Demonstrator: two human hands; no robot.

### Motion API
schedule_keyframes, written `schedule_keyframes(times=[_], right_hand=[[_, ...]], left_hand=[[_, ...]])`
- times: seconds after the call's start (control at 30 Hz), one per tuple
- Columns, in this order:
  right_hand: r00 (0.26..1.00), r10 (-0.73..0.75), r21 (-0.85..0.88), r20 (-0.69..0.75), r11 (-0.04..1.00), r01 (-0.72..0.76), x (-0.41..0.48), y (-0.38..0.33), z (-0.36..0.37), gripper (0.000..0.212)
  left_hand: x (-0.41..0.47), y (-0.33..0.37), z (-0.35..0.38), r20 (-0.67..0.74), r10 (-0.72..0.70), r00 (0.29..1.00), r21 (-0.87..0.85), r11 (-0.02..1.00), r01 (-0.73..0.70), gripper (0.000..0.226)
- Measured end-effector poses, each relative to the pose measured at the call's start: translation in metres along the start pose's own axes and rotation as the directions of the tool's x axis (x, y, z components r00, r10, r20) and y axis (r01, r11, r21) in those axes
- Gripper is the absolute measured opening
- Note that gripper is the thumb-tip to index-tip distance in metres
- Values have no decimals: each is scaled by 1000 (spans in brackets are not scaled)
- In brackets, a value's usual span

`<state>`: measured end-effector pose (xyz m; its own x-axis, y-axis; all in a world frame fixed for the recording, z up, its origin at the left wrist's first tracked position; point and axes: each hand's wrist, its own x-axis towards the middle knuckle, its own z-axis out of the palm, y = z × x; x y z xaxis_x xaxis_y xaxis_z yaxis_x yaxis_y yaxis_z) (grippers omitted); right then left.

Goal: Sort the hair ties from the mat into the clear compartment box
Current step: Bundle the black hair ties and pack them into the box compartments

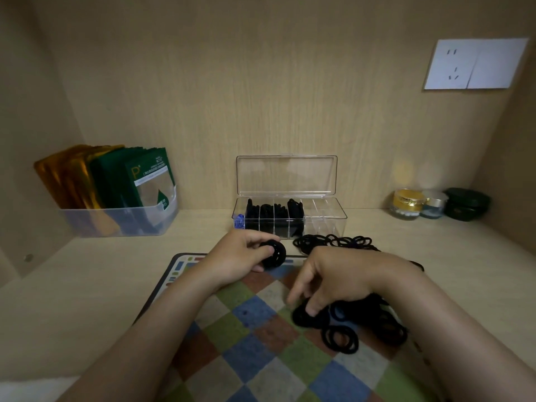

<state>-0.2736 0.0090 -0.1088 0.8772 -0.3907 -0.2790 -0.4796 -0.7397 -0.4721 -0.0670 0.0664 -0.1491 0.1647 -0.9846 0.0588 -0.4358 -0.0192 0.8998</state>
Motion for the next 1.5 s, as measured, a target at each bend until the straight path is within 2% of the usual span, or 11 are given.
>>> schedule_keyframes(times=[0.23,0.37,0.47,0.6,0.77,0.87,0.97,1.13,1.27,1.4,1.5], right_hand=[[1000,-12,-25,-9,1000,12,2,-4,2,10],[970,-48,224,-240,969,103,6,2,-1,12],[869,85,469,-487,865,178,15,9,-3,17],[818,238,629,-524,756,183,24,11,3,12],[742,353,613,-570,784,98,33,11,8,5],[677,360,534,-642,844,58,37,14,9,3],[633,320,451,-705,891,52,41,15,12,4],[645,249,387,-723,919,80,44,14,13,9],[747,255,555,-614,812,179,39,14,9,15],[694,344,635,-632,743,210,35,12,7,21],[828,332,768,-453,616,173,30,9,5,25]], left_hand=[[-2,-1,2,2,17,1000,12,1000,-17,30],[-1,1,8,5,7,1000,-45,999,-6,29],[-1,2,16,19,-8,1000,-167,986,11,28],[0,6,23,25,-77,997,-387,919,81,29],[-1,8,23,106,-117,987,-479,864,154,30],[-3,11,24,143,-124,982,-629,754,186,30],[-3,10,26,87,-74,993,-515,850,109,36],[0,5,28,-25,-94,995,-461,885,72,31],[1,5,24,-15,-93,996,-513,855,72,28],[-2,8,22,35,-35,999,-553,832,49,27],[-3,9,23,38,0,999,-556,831,21,27]])
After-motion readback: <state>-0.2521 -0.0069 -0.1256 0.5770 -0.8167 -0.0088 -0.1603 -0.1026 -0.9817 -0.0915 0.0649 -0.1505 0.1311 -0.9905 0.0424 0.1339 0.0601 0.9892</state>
